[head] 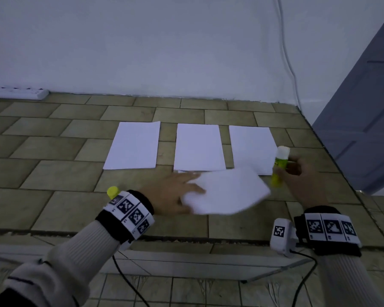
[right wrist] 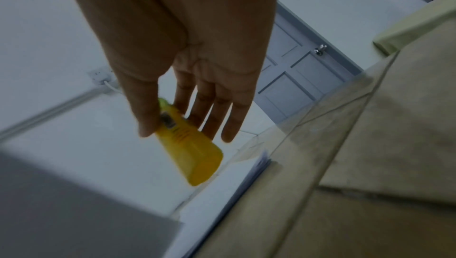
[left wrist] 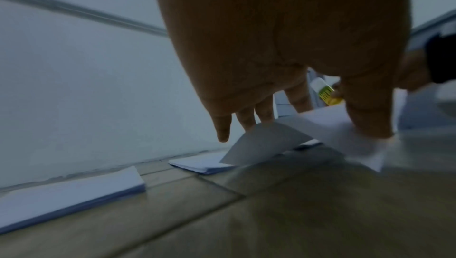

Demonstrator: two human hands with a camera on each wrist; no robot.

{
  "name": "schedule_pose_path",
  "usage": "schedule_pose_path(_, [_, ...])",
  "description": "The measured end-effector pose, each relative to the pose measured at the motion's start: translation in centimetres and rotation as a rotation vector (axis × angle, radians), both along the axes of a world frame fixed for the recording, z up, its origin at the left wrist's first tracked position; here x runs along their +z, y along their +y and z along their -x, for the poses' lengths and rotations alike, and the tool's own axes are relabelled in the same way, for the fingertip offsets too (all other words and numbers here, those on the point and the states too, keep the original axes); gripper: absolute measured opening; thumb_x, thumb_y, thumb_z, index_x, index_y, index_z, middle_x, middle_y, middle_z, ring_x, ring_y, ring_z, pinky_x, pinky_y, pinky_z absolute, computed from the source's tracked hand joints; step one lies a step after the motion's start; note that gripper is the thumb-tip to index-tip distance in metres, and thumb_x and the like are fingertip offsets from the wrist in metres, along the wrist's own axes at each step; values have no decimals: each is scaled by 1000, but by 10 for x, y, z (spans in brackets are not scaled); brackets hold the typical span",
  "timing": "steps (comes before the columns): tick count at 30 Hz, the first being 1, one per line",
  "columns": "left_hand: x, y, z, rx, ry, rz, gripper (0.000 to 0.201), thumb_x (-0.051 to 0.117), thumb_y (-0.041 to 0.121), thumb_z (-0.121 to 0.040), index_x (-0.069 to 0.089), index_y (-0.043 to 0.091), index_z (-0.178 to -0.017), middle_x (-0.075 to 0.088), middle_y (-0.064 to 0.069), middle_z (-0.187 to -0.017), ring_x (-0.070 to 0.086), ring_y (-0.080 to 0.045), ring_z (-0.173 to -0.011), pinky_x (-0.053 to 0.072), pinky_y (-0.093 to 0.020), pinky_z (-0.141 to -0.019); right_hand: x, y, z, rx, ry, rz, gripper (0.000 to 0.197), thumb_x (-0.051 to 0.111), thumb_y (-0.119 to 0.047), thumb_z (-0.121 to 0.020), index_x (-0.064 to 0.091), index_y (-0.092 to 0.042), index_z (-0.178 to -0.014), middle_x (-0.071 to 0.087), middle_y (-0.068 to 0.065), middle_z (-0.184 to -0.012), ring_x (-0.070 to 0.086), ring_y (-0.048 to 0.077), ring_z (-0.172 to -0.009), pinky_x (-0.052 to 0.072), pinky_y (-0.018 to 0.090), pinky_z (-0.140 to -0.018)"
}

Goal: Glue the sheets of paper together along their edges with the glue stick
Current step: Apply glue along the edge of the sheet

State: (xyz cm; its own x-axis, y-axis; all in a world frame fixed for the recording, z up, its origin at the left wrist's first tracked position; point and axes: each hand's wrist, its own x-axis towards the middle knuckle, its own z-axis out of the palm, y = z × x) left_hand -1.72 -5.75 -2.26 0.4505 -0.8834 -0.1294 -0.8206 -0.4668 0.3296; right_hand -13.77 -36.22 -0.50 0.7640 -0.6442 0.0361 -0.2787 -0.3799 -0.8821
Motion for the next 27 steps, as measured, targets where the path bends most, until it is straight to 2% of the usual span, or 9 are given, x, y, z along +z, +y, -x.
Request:
schedule_pose_path(3, [-13,4,9,-69,7,-175,64,66,47,-87,39,42,-144,4,2,-163,-3,-14,-150,1,-39,-123,2,6,1,190,30,11,25,67,-22,-88,55,-24,-109,62,-3,-95,62,22,-89,53,36,-68])
schedule_pose_path(5, [-18,7,13,-75,25,-237,69,64,47,-88,29,44,-148,-4,5,-163,-12,-11,-149,-1,-43,-122,3,12,2,291,57,28,20,65,-22,-89,55,-28,-106,62,1,-97,66,23,-84,55,40,-69])
schedule_pose_path(9, [-23,14,18,-51,82,-211,75,62,43,-89,19,45,-150,-11,8,-162,-20,-7,-146,-7,-41,-122,3,29,2,411,94,9,24,61,-20,-91,54,-18,-114,60,4,-98,63,17,-72,54,20,-58])
schedule_pose_path(14, [-20,19,22,70,176,-57,69,56,45,-92,21,42,-150,-6,13,-160,-14,-1,-144,-4,-36,-121,1,46,-4,465,114,-40,30,65,-17,-89,55,-16,-117,60,5,-99,61,16,-73,53,22,-60])
schedule_pose_path(16, [-19,19,23,173,91,-51,69,43,57,-93,16,36,-153,0,7,-163,-9,-3,-145,-2,-40,-122,0,52,-8,475,109,-28,29,67,-16,-87,55,-18,-114,60,4,-99,61,17,-73,51,18,-58])
schedule_pose_path(19, [-19,15,30,362,35,-179,79,29,67,-94,7,24,-156,-2,2,-164,-7,-13,-150,-4,-41,-119,-1,62,-17,455,72,-15,30,70,-17,-84,56,-16,-111,61,2,-98,63,21,-78,50,19,-59])
schedule_pose_path(22, [-28,8,40,431,-24,-231,111,-4,88,-69,5,18,-155,-5,-2,-164,-9,-20,-150,1,-50,-120,-2,73,-27,402,43,33,34,76,-20,-79,58,-17,-108,61,-3,-93,59,10,-73,45,12,-59])
schedule_pose_path(24, [-39,7,39,430,-101,-245,132,-29,89,-50,8,18,-155,-5,-5,-164,-10,-23,-150,5,-55,-119,-1,81,-33,387,31,55,37,79,-21,-77,58,-18,-107,60,-6,-90,57,3,-75,43,6,-59])
schedule_pose_path(27, [-51,9,36,423,-169,-209,128,-28,88,-55,16,21,-154,-1,-5,-164,-10,-24,-150,4,-58,-118,0,92,-42,407,52,83,41,81,-20,-73,58,-18,-107,59,-5,-92,56,8,-81,43,8,-63])
